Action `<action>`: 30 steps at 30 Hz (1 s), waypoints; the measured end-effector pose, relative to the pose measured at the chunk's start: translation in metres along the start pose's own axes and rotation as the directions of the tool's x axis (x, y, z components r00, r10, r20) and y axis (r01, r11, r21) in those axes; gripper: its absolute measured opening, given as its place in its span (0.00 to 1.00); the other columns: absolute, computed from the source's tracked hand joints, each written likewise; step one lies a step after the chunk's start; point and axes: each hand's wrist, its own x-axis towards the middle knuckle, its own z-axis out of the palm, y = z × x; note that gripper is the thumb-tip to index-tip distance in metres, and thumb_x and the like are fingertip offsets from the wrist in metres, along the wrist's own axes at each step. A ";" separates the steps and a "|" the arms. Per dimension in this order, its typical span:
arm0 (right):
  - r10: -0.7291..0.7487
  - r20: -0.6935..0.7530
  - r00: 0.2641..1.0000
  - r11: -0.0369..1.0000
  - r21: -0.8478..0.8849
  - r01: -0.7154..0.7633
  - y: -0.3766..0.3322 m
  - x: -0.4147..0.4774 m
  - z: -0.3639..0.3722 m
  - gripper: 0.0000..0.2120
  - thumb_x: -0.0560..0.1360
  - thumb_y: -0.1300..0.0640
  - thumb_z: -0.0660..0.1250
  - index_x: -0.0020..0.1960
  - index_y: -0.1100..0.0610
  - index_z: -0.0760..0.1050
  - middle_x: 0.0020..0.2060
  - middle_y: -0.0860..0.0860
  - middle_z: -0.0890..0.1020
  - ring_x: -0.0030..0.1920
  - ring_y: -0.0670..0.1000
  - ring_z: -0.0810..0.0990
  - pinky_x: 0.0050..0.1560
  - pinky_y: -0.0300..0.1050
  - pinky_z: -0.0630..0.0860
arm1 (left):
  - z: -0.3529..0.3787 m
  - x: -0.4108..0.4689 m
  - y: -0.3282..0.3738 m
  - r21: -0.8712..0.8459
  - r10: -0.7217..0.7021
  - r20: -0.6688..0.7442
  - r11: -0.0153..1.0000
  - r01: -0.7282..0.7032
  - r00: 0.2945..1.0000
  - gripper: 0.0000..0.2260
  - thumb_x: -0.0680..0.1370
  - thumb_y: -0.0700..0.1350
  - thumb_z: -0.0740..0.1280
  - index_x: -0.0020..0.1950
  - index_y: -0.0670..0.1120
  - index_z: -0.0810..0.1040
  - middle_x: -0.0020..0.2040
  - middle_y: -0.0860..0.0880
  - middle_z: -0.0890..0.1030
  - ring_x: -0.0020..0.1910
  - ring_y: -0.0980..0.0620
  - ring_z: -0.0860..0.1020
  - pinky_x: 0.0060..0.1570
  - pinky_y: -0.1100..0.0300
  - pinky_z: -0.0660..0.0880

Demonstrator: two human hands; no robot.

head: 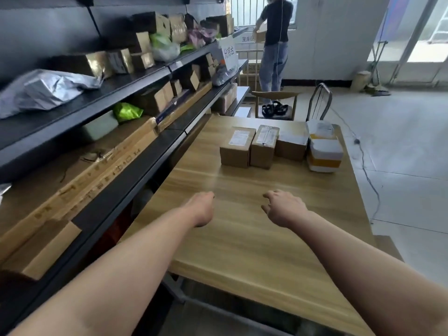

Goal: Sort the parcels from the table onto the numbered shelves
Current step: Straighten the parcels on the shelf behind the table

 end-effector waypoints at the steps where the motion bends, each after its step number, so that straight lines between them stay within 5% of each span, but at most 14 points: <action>1: -0.004 -0.002 1.000 1.000 0.009 0.004 0.001 0.017 -0.004 0.22 0.80 0.45 0.57 0.72 0.50 0.65 0.69 0.52 0.70 0.67 0.56 0.70 0.62 0.54 0.70 | -0.003 0.015 0.000 -0.010 -0.010 -0.009 1.000 0.010 1.000 0.19 0.82 0.41 0.56 0.73 0.45 0.66 0.71 0.43 0.69 0.68 0.42 0.70 0.64 0.51 0.69; 21: 0.088 -0.025 0.996 0.979 0.187 -0.082 -0.043 0.263 -0.011 0.25 0.79 0.51 0.61 0.75 0.52 0.61 0.75 0.51 0.62 0.72 0.55 0.64 0.67 0.54 0.66 | -0.049 0.305 -0.030 -0.201 0.072 0.075 0.978 -0.056 0.995 0.22 0.82 0.45 0.60 0.76 0.44 0.63 0.74 0.43 0.67 0.72 0.43 0.66 0.67 0.57 0.63; 25: 0.142 -0.021 0.990 0.969 0.205 -0.135 -0.056 0.309 -0.003 0.25 0.79 0.53 0.61 0.74 0.52 0.61 0.75 0.50 0.60 0.71 0.56 0.66 0.66 0.55 0.68 | -0.050 0.363 -0.035 -0.278 0.118 0.072 0.956 -0.094 0.990 0.24 0.82 0.44 0.60 0.78 0.50 0.60 0.75 0.44 0.66 0.72 0.43 0.66 0.69 0.56 0.63; 30: 0.190 0.035 0.981 0.963 0.188 -0.193 -0.062 0.350 0.003 0.29 0.79 0.57 0.60 0.77 0.52 0.54 0.78 0.51 0.52 0.76 0.55 0.56 0.70 0.55 0.63 | -0.042 0.411 -0.030 -0.373 0.149 0.069 0.921 -0.113 0.986 0.27 0.82 0.44 0.61 0.79 0.56 0.55 0.74 0.43 0.67 0.70 0.42 0.68 0.68 0.56 0.64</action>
